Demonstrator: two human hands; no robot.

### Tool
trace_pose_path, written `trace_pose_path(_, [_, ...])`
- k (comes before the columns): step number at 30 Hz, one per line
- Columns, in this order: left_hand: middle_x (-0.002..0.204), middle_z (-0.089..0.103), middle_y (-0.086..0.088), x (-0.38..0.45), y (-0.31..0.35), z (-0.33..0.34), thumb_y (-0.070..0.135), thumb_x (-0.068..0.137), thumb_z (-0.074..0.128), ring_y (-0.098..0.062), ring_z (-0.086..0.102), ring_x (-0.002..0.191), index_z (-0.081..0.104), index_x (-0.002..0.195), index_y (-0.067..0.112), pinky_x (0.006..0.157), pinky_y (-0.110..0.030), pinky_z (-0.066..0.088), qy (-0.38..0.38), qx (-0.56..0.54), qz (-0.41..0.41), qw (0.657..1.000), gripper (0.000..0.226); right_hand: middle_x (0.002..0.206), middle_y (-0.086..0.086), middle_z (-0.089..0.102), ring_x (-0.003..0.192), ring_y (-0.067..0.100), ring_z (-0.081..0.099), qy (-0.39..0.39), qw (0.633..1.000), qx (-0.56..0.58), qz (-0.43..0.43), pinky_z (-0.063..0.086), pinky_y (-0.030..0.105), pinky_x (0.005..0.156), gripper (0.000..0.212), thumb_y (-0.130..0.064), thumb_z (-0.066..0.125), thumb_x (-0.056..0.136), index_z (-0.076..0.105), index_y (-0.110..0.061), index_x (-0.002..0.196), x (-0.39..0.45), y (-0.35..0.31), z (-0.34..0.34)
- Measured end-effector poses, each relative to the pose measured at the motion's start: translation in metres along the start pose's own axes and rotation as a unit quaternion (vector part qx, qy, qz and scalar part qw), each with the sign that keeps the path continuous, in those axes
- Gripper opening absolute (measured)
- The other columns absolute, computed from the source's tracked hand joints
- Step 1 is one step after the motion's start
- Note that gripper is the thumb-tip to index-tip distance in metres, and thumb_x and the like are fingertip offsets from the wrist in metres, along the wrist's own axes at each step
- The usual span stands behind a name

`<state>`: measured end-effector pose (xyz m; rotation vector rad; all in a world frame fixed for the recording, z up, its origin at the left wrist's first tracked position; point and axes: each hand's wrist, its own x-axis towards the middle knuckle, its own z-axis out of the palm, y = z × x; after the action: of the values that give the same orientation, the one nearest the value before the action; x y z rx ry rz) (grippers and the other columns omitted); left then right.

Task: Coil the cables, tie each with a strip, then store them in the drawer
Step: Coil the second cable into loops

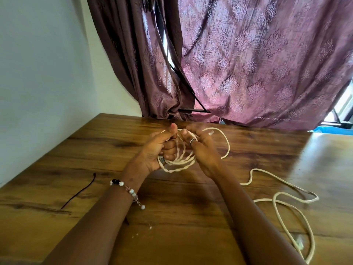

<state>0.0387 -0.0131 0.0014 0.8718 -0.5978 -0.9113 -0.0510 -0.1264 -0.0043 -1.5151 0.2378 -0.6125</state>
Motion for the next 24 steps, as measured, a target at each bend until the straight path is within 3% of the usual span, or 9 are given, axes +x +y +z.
trace_pose_path(3, [0.036, 0.027, 0.008, -0.003, 0.002, -0.003, 0.030, 0.081, 0.057, 0.001, 0.023, 0.025, 0.039, 0.068, 0.012, 0.030, -0.008, 0.024, -0.013, -0.012, 0.000, 1.000, 0.029, 0.106, 0.015, 0.070, 0.098, 0.029, 0.066, -0.017, 1.000, 0.008, 0.002, 0.053, 0.046, 0.092, 0.040, -0.036, 0.061, 0.089, 0.063, -0.006, 0.115, -0.003, 0.002, 0.002])
trace_pose_path(5, [0.036, 0.028, 0.009, -0.003, 0.002, -0.008, 0.030, 0.079, 0.066, 0.001, 0.024, 0.025, 0.040, 0.066, 0.013, 0.029, -0.008, 0.025, -0.026, -0.022, -0.011, 0.999, 0.034, 0.111, 0.007, 0.069, 0.105, 0.021, 0.065, 0.002, 0.998, -0.066, -0.020, 0.050, 0.045, 0.096, 0.061, -0.057, 0.064, 0.078, 0.060, -0.014, 0.121, -0.001, 0.005, 0.005])
trace_pose_path(7, [0.036, 0.030, 0.008, -0.003, 0.003, -0.012, 0.031, 0.068, 0.082, 0.000, 0.026, 0.024, 0.046, 0.064, 0.012, 0.028, -0.009, 0.028, -0.055, -0.038, -0.026, 0.997, 0.041, 0.117, 0.008, 0.066, 0.111, 0.023, 0.062, -0.010, 0.998, -0.063, -0.017, 0.048, 0.046, 0.100, 0.075, -0.064, 0.067, 0.070, 0.057, -0.015, 0.125, -0.001, 0.005, 0.006])
trace_pose_path(10, [0.034, 0.031, 0.007, -0.003, 0.003, -0.013, 0.036, 0.067, 0.082, 0.000, 0.027, 0.023, 0.051, 0.062, 0.010, 0.028, -0.010, 0.030, -0.062, -0.030, -0.043, 0.997, 0.040, 0.108, 0.018, 0.069, 0.098, 0.030, 0.067, -0.057, 0.997, -0.047, -0.021, 0.054, 0.044, 0.086, 0.046, -0.042, 0.067, 0.083, 0.065, -0.007, 0.115, 0.000, 0.008, 0.001])
trace_pose_path(12, [0.033, 0.031, 0.008, -0.001, 0.002, -0.009, 0.040, 0.075, 0.069, 0.000, 0.025, 0.023, 0.050, 0.065, 0.010, 0.028, -0.009, 0.028, -0.022, 0.001, -0.054, 0.998, 0.037, 0.089, 0.016, 0.072, 0.071, 0.018, 0.066, -0.026, 0.995, -0.078, -0.053, 0.052, 0.037, 0.067, 0.026, -0.023, 0.065, 0.089, 0.069, -0.003, 0.104, 0.001, 0.009, 0.000])
trace_pose_path(14, [0.034, 0.031, 0.008, 0.001, -0.002, -0.007, 0.045, 0.072, 0.067, -0.001, 0.024, 0.023, 0.050, 0.069, 0.010, 0.030, -0.010, 0.027, 0.029, 0.029, -0.055, 0.998, 0.039, 0.067, 0.001, 0.068, 0.054, 0.004, 0.055, 0.017, 0.988, -0.128, -0.085, 0.045, 0.028, 0.054, 0.016, -0.016, 0.063, 0.091, 0.071, -0.002, 0.091, 0.004, 0.012, -0.001])
trace_pose_path(16, [0.035, 0.033, 0.008, 0.003, -0.006, -0.003, 0.048, 0.067, 0.069, -0.002, 0.025, 0.024, 0.056, 0.072, 0.009, 0.031, -0.011, 0.028, 0.073, 0.046, -0.042, 0.995, 0.041, 0.062, -0.011, 0.066, 0.056, 0.000, 0.056, 0.045, 0.974, -0.184, -0.122, 0.043, 0.023, 0.055, 0.014, -0.018, 0.062, 0.091, 0.072, -0.010, 0.084, 0.005, 0.013, 0.000])
trace_pose_path(19, [0.037, 0.034, 0.007, 0.004, -0.009, 0.005, 0.054, 0.065, 0.066, -0.002, 0.026, 0.025, 0.057, 0.070, 0.010, 0.030, -0.011, 0.027, 0.117, 0.044, -0.022, 0.992, 0.045, 0.075, -0.003, 0.070, 0.071, 0.009, 0.063, 0.116, 0.955, -0.225, -0.155, 0.045, 0.026, 0.064, 0.018, -0.024, 0.061, 0.090, 0.072, -0.011, 0.087, 0.004, 0.018, 0.005])
trace_pose_path(24, [0.050, 0.045, -0.002, 0.006, -0.010, 0.002, 0.062, 0.067, 0.064, -0.005, 0.033, 0.027, 0.059, 0.078, 0.011, 0.030, -0.011, 0.028, 0.188, 0.010, 0.011, 0.982, 0.052, 0.067, -0.011, 0.060, 0.061, -0.002, 0.053, 0.165, 0.951, -0.211, -0.154, 0.038, 0.013, 0.058, 0.033, -0.033, 0.049, 0.098, 0.067, -0.009, 0.084, -0.003, 0.013, 0.016])
